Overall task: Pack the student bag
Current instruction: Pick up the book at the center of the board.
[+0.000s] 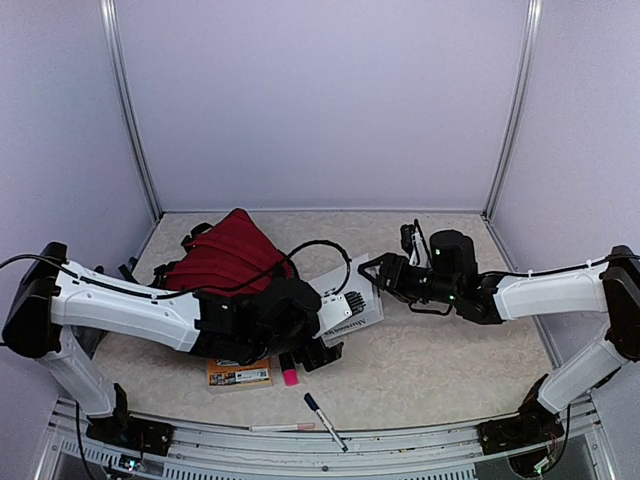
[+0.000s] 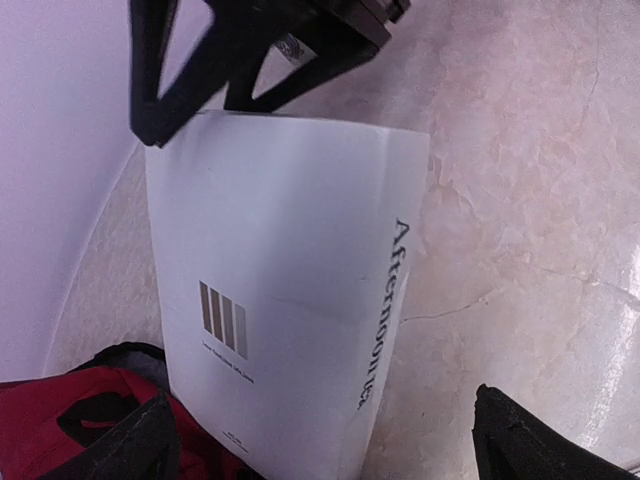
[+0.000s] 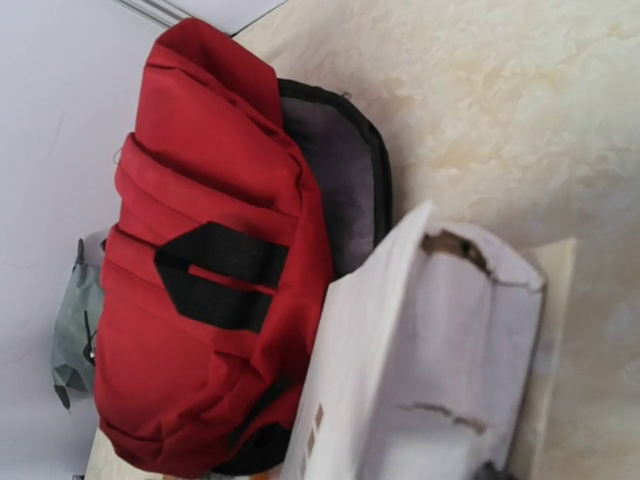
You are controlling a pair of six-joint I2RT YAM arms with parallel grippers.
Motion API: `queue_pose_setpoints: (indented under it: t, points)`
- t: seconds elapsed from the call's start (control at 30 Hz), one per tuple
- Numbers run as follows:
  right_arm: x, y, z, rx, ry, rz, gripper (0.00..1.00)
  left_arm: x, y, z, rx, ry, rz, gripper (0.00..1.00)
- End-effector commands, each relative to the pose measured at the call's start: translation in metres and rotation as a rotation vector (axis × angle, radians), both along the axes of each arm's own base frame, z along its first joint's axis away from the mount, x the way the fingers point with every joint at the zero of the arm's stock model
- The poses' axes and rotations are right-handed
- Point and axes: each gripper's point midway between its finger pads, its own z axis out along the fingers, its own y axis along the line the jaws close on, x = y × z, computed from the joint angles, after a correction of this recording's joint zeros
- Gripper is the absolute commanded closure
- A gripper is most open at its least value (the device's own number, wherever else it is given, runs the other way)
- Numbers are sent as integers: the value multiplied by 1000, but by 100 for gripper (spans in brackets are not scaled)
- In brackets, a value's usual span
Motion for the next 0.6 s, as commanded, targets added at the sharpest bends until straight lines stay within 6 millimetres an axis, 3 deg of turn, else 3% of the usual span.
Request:
queue_pose_setpoints:
  t: [0.0,0.27,0.43,0.57]
  points:
    - [-10,13,7,26,-3,64,24,10,5,-11,72,-134,94,1]
    - [-13,13,5,36,7,73,24,17,-12,-28,187,-183,35,1]
    - [-14,16,11,53,8,85,24,44,-6,-33,303,-256,52,1]
    - [-14,16,11,63,24,80,24,45,-5,-43,292,-242,34,1]
